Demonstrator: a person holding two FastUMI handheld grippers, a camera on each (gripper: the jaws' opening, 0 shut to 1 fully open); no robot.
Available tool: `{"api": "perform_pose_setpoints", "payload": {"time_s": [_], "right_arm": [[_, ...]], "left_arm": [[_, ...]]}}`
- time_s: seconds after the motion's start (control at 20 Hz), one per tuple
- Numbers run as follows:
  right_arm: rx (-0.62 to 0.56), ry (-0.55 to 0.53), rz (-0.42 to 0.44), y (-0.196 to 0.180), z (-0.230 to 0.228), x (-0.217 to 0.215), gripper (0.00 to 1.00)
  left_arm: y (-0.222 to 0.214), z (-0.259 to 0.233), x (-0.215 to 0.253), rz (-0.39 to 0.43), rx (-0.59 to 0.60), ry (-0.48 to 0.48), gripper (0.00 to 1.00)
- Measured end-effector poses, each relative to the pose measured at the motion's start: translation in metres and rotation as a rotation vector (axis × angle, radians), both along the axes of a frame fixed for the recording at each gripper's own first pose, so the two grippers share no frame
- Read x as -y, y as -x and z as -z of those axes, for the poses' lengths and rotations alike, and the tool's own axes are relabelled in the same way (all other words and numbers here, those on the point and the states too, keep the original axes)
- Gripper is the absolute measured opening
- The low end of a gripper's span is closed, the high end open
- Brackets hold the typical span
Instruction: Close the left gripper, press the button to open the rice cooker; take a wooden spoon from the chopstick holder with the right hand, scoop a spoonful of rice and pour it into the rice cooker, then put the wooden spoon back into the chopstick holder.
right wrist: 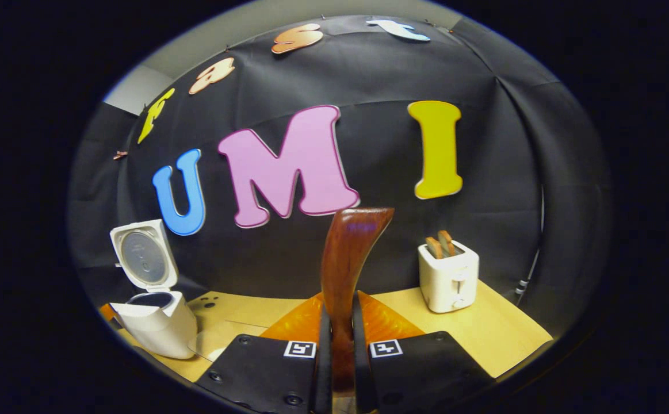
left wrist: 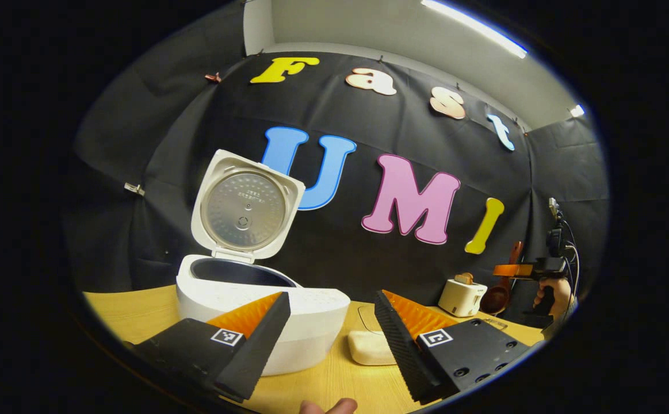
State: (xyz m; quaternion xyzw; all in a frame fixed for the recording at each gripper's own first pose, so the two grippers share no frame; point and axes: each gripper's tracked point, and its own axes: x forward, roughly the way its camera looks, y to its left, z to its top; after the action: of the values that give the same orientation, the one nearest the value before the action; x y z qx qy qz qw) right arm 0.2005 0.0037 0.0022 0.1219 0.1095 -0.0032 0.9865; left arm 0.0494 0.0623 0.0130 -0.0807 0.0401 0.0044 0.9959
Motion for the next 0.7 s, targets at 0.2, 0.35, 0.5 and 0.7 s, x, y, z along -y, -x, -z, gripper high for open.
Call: {"api": "perform_pose_setpoints", "payload": {"time_s": [0.2, 0.35, 0.5, 0.7], "right_arm": [[0.005, 0.021, -0.131, -0.032, -0.006, -0.087, 0.19], [-0.043, 0.088, -0.192, -0.048, 0.025, -0.138, 0.19], [-0.105, 0.185, -0.202, -0.057, 0.064, -0.163, 0.19], [-0.165, 0.376, -0.165, -0.063, 0.104, -0.158, 0.19]], "left_arm": [[0.009, 0.001, -0.015, -0.032, -0.003, -0.008, 0.95], [0.012, -0.004, -0.02, -0.03, 0.015, -0.023, 0.95], [0.013, -0.005, -0.029, -0.031, 0.021, -0.015, 0.95], [0.017, -0.003, -0.042, -0.02, 0.004, -0.036, 0.95]]}}
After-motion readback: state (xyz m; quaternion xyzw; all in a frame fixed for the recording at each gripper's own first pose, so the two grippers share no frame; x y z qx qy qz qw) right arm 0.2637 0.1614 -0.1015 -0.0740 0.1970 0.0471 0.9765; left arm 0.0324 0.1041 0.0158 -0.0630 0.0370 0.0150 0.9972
